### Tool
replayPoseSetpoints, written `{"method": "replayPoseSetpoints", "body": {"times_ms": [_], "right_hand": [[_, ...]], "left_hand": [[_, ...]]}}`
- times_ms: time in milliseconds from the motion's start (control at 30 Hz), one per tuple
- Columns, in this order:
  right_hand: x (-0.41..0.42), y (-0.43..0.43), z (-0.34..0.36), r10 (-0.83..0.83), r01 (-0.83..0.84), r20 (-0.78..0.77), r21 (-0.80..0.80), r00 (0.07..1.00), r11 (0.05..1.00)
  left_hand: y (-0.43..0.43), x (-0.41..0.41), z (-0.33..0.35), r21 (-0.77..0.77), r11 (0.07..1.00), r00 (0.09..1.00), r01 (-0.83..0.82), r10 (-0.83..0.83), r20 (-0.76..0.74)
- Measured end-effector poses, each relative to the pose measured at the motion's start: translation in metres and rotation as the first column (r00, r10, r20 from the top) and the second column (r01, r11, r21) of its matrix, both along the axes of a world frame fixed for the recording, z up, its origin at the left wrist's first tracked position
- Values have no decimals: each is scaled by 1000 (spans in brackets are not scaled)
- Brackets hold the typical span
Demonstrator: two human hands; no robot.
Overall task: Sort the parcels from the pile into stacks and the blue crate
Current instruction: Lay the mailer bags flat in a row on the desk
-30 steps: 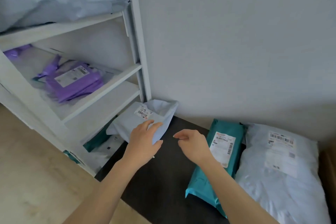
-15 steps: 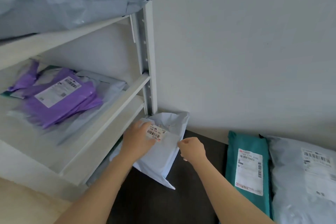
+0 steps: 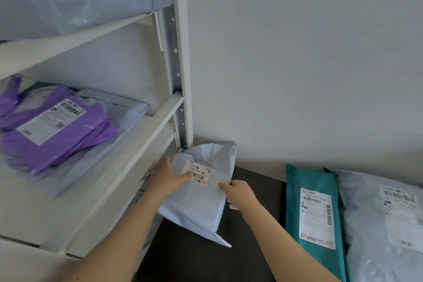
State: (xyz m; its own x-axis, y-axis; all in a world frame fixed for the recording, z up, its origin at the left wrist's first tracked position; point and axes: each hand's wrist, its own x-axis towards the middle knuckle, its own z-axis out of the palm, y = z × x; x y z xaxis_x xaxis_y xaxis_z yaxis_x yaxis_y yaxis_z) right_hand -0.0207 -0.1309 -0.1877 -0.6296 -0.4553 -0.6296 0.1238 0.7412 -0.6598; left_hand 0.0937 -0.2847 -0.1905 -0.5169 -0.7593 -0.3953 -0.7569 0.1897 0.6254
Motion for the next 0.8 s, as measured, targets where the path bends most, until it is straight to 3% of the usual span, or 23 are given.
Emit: {"method": "replayPoseSetpoints", "body": {"times_ms": [233, 400, 567, 800], "right_hand": [[-6, 30, 11, -109, 99, -66, -146, 992, 984], [-10, 55, 24, -219, 168, -214, -233, 952, 958], [-14, 76, 31, -384, 308, -220, -314, 897, 898], [-21, 93, 25, -311, 249, -279, -234, 909, 940]], "left_hand": [[21, -7, 1, 133, 988, 985, -82, 101, -142], [48, -12, 15, 126, 985, 951, -115, 146, -272], [71, -13, 21, 174, 975, 923, -138, 190, -335], [97, -6, 24, 212, 969, 914, -127, 197, -353]]}}
